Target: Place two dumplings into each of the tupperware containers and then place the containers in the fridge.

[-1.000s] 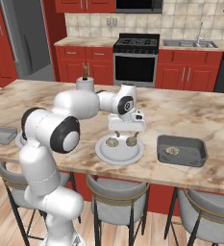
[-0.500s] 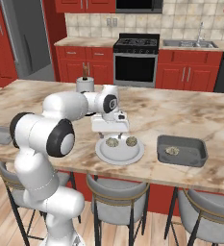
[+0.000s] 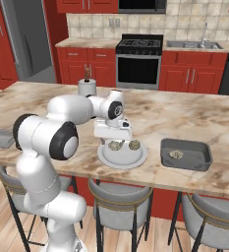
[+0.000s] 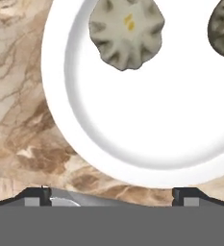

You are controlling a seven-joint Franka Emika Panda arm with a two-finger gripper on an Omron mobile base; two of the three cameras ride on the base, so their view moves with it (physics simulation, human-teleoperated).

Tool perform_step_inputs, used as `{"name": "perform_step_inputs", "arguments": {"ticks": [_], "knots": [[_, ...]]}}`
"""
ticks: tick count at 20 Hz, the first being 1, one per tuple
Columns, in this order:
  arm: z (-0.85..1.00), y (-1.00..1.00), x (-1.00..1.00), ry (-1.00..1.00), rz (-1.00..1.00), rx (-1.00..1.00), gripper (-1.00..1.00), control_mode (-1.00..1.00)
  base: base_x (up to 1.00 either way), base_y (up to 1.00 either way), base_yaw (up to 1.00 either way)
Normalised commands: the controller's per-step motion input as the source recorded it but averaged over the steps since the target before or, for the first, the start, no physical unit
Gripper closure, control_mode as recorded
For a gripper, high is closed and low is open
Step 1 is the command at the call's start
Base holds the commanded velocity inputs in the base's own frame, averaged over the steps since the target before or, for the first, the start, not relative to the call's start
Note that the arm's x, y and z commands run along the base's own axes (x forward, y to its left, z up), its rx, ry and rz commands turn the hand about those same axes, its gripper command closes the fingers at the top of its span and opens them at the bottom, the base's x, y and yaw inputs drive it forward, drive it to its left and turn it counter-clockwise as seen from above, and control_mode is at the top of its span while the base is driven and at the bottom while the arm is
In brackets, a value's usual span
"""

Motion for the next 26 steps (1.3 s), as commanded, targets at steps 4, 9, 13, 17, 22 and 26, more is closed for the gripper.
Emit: {"name": "perform_step_inputs", "arguments": {"ticks": [4,9,13,17,22,26], "knots": [[-0.32,0.12,0.21,0.00,0.04,0.02,-1.00,-1.00,0.00,0.00,0.00],[-0.51,0.24,0.25,0.00,0.02,0.01,-1.00,-1.00,0.00,0.00,0.00],[-0.14,0.01,0.15,-0.04,0.00,0.05,-1.00,-1.00,0.00,0.00,0.00],[-0.01,0.00,0.22,-0.17,0.01,0.08,-1.00,-1.00,0.00,0.00,0.00],[-0.11,0.00,0.20,-0.18,0.02,0.06,-1.00,-1.00,0.00,0.00,0.00],[-0.33,-0.02,0.02,-0.10,0.00,0.01,-1.00,-1.00,0.00,0.00,0.00]]}}
